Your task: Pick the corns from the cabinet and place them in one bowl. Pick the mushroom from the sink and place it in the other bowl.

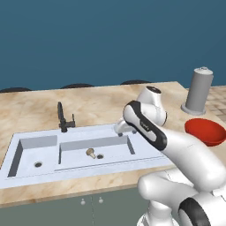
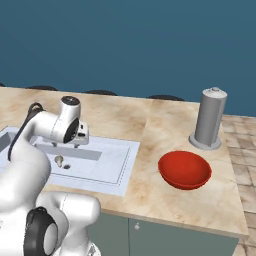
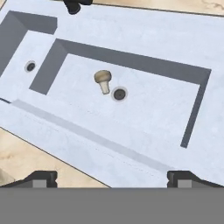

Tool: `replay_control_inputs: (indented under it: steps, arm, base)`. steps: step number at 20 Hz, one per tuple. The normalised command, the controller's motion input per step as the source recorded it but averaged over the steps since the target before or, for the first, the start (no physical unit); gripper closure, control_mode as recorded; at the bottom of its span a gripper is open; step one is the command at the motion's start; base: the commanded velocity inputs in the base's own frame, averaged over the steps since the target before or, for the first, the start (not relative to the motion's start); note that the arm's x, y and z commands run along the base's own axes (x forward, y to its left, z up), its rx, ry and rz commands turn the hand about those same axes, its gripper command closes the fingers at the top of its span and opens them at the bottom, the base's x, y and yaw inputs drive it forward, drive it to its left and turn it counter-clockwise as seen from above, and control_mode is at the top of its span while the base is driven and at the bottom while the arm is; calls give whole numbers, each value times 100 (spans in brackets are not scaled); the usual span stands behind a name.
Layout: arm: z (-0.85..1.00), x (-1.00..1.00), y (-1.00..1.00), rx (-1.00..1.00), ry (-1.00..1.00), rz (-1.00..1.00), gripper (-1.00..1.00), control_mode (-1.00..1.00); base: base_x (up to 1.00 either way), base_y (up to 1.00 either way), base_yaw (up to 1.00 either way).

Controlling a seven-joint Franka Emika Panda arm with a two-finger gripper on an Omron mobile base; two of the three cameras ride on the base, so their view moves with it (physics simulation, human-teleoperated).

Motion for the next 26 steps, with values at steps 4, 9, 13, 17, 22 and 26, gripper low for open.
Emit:
replay_control_inputs:
  steps: [4,9,13,17,22,26]
  arm:
    - [-7,23,42,-2,0,2,-100,-100]
    - [-14,26,45,-10,0,0,-100,-100]
    - [-17,25,39,-16,0,-1,-100,-100]
    - [-20,26,32,-5,3,-2,-100,-100]
    - [-23,26,19,0,3,-7,-100,-100]
    - [-26,28,14,0,2,-10,-100,-100]
  base:
    - [0,0,0]
    - [0,0,0]
    - [0,0,0]
    - [0,0,0]
    - [0,0,0]
    - [0,0,0]
